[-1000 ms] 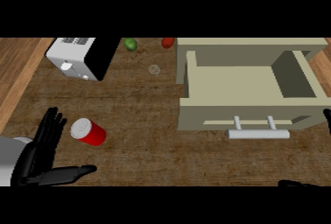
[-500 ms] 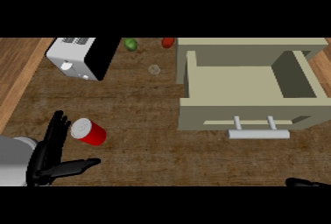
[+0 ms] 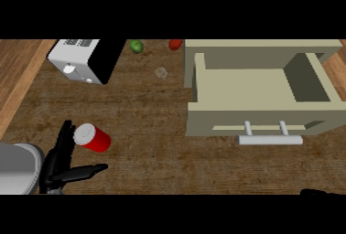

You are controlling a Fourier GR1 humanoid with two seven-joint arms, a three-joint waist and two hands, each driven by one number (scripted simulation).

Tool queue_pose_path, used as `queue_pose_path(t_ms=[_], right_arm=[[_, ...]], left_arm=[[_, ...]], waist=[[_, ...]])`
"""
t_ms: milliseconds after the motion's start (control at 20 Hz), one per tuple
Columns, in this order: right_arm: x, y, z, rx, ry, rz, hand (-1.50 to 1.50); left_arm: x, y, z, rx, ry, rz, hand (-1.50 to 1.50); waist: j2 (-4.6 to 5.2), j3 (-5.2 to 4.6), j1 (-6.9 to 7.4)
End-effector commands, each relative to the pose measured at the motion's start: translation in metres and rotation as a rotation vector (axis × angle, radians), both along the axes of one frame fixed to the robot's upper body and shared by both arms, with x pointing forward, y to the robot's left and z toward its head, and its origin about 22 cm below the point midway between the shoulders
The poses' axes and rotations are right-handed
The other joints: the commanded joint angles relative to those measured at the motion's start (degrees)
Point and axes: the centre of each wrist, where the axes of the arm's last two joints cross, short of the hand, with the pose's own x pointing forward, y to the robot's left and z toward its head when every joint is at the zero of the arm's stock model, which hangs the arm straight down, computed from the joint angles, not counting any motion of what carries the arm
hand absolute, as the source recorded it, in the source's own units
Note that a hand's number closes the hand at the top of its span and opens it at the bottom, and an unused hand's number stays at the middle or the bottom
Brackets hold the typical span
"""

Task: Pick up the can, place it into the drawer and close the drawer

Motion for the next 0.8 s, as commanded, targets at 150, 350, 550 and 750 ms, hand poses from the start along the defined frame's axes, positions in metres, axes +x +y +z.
queue_pose_path(t_ms=[150, 350, 550, 750], right_arm=[[0.005, 0.000, 0.002, -0.014, -0.004, -0.002, -1.50], [0.015, -0.014, 0.001, -0.031, -0.010, 0.019, -1.50], [-0.006, -0.001, 0.024, -0.011, 0.001, 0.020, -1.50], [-0.008, -0.011, 0.022, -0.017, -0.010, 0.016, -1.50]], left_arm=[[0.013, -0.008, -0.034, -0.005, 0.005, 0.036, -1.50], [0.028, 0.019, -0.026, -0.018, 0.018, 0.033, -1.50], [0.018, 0.017, -0.047, -0.018, 0.013, 0.003, -1.50], [0.036, 0.013, -0.036, -0.018, -0.015, -0.031, -1.50]], waist=[[0.03, 0.00, -0.05], [0.05, 0.00, -0.05], [0.05, -0.02, -0.25], [0.01, 0.00, -0.12]])
